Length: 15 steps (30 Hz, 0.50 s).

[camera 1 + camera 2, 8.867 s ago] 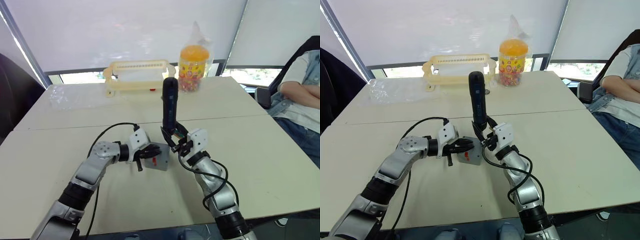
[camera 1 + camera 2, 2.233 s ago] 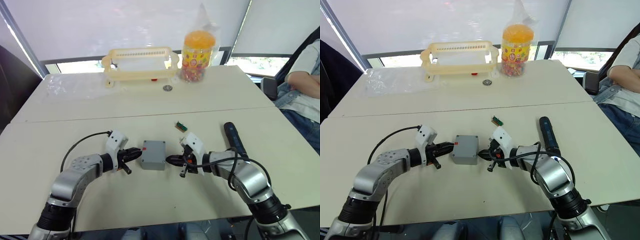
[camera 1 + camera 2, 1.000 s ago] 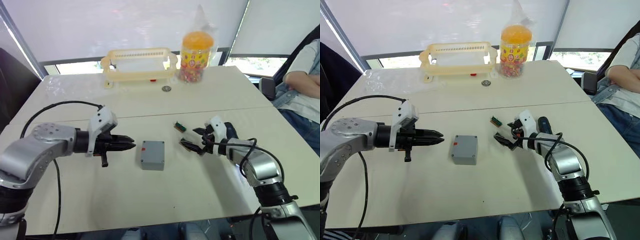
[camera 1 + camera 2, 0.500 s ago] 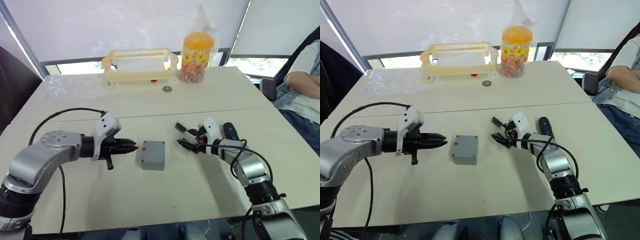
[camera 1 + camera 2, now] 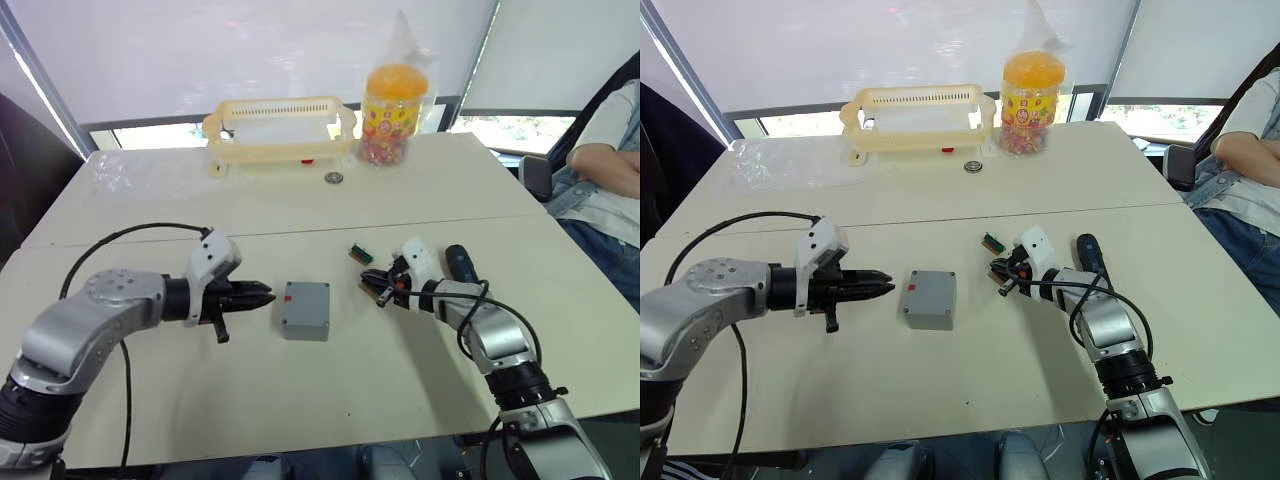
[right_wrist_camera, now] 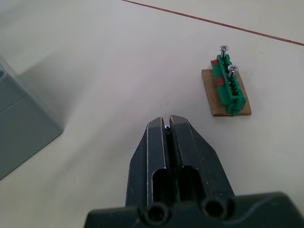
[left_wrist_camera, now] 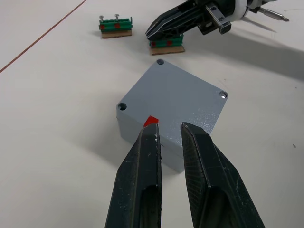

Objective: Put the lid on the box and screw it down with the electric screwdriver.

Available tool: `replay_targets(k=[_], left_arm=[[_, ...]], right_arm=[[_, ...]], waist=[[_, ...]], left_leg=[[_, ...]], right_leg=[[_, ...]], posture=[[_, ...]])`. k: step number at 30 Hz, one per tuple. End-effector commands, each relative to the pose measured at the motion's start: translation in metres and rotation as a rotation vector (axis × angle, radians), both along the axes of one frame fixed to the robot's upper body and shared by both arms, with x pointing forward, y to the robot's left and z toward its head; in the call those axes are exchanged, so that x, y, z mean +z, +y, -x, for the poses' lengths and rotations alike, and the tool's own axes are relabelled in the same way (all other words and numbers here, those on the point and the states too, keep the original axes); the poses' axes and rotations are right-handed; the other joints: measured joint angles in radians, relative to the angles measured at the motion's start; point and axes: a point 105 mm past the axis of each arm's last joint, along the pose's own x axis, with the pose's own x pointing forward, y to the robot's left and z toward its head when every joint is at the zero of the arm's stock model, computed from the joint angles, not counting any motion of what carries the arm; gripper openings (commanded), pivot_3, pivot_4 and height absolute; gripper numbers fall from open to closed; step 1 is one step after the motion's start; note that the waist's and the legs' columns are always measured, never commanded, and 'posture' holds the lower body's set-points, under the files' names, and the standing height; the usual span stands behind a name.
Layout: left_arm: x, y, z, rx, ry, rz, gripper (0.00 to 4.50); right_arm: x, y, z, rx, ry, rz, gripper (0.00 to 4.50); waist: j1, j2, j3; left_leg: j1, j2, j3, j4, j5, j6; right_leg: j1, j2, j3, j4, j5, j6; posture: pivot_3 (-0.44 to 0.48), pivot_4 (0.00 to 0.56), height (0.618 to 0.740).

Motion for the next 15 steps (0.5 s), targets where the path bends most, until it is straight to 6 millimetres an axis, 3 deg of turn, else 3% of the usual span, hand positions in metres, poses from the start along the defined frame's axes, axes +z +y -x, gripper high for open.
replay_targets(k=[1, 8, 11, 15], left_arm=[[0.009, 0.0, 0.0, -0.002, -0.053, 0.006, 0.7], [0.005, 0.002, -0.004, -0.003, -0.049, 0.004, 0.7], [0.005, 0.001, -0.005, -0.012, -0.049, 0.004, 0.7], [0.006, 0.002, -0.004, -0.029, -0.052, -0.004, 0.7]], right_arm=[[0.034, 0.003, 0.003, 0.019, -0.09, -0.066, 0.07], [0.065, 0.007, 0.013, 0.033, -0.12, -0.122, 0.07], [0.08, 0.018, 0.022, 0.073, -0.136, -0.157, 0.07], [0.088, 0.048, 0.04, 0.186, -0.127, -0.203, 0.07]], waist=[[0.0, 0.0, 0.0], [0.001, 0.0, 0.0], [0.001, 0.0, 0.0], [-0.001, 0.0, 0.0]], left_leg=[[0.0, 0.0, 0.0, 0.0, 0.0, 0.0], [0.0, 0.0, -0.001, 0.0, 0.0, 0.0], [0.0, 0.0, -0.001, 0.0, 0.0, 0.0], [0.0, 0.001, -0.001, 0.0, 0.0, 0.0]], right_leg=[[0.0, 0.0, 0.0, 0.0, 0.0, 0.0], [0.0, 0.0, 0.0, 0.0, 0.0, 0.0], [0.0, 0.0, 0.0, 0.0, 0.0, 0.0], [0.0, 0.0, 0.0, 0.0, 0.0, 0.0]], posture=[[0.0, 0.15, 0.74], [0.0, 0.15, 0.74], [0.0, 0.15, 0.74], [0.0, 0.15, 0.74]])
